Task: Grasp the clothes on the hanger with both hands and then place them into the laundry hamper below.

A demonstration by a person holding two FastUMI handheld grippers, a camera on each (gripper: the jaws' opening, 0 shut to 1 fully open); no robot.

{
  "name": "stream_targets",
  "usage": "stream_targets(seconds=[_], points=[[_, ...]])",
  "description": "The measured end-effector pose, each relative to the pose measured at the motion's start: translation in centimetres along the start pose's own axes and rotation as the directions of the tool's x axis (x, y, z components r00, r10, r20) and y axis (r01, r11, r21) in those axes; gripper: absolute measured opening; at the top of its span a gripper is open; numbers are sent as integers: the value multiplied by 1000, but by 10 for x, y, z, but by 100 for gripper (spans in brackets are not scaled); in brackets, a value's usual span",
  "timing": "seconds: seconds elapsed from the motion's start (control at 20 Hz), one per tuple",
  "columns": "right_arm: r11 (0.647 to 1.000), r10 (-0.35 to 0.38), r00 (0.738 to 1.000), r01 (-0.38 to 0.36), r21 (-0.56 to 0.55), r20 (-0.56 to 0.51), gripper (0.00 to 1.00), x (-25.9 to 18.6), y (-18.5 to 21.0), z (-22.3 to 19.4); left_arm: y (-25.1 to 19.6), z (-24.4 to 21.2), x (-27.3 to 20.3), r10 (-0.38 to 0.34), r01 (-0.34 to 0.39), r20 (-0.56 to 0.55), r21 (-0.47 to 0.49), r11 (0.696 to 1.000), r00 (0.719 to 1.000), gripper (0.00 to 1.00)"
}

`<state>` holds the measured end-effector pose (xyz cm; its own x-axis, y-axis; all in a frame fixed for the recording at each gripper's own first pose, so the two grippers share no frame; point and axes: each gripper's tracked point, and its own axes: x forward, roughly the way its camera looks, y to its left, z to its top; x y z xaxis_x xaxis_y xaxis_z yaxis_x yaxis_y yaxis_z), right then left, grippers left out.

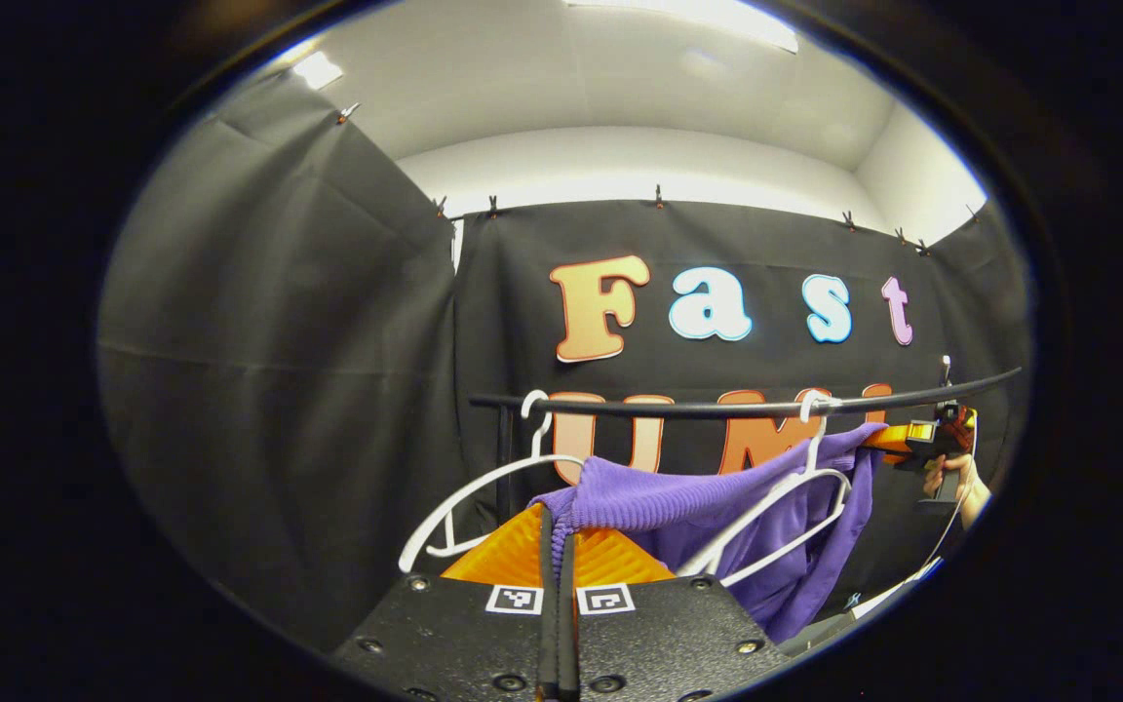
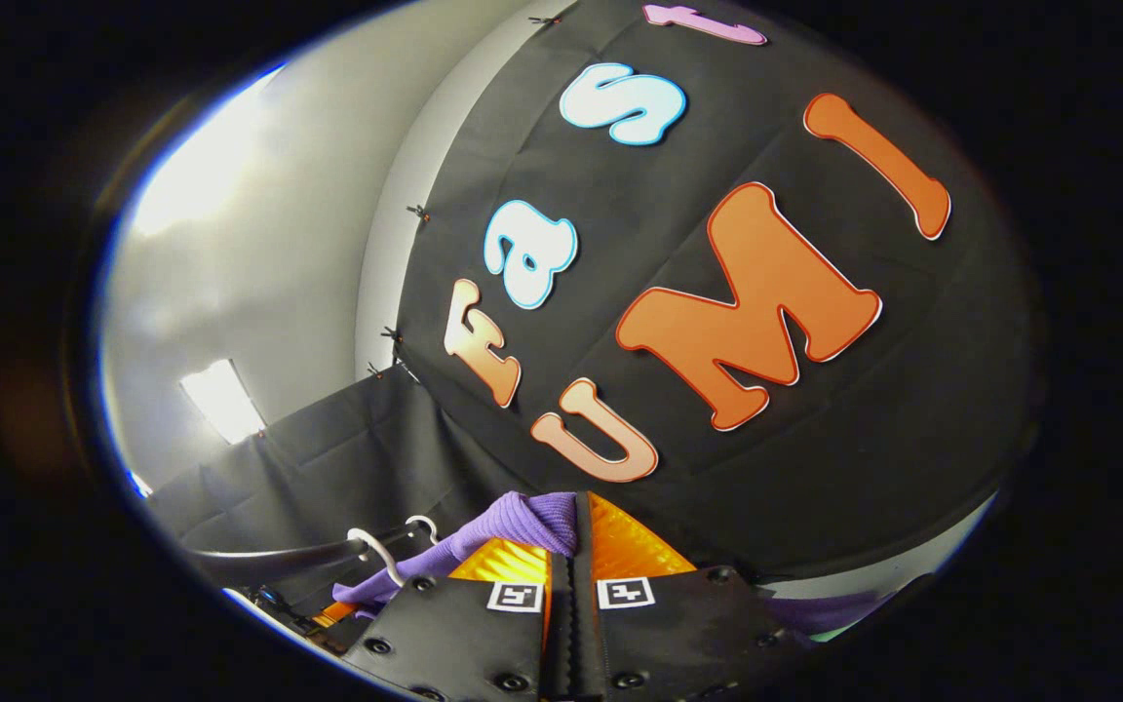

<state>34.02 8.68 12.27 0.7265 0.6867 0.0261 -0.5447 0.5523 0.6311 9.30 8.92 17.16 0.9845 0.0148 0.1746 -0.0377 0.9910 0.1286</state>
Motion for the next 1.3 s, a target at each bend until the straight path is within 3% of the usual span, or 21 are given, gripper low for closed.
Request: stream_targets(seconds=[0.15,0.25,0.5,0.95,1.3], points=[[995,-93,994,92,-24,-57,7,16,-24,-21,10,-19,30,12,-10,-38,47,999,999,0],[990,-141,987,141,-6,-77,7,20,-49,-32,6,-50,44,-6,7,-98,11,1000,995,0],[975,-216,969,220,24,-116,7,10,-94,-69,7,-125,56,-37,26,-211,-57,998,977,0],[940,-335,934,340,26,-124,7,-33,-136,-115,-1,-192,59,-105,67,-291,-138,988,951,0],[883,-451,881,464,71,-145,7,-76,-174,-176,-22,-270,45,-142,97,-422,-126,987,895,1]])
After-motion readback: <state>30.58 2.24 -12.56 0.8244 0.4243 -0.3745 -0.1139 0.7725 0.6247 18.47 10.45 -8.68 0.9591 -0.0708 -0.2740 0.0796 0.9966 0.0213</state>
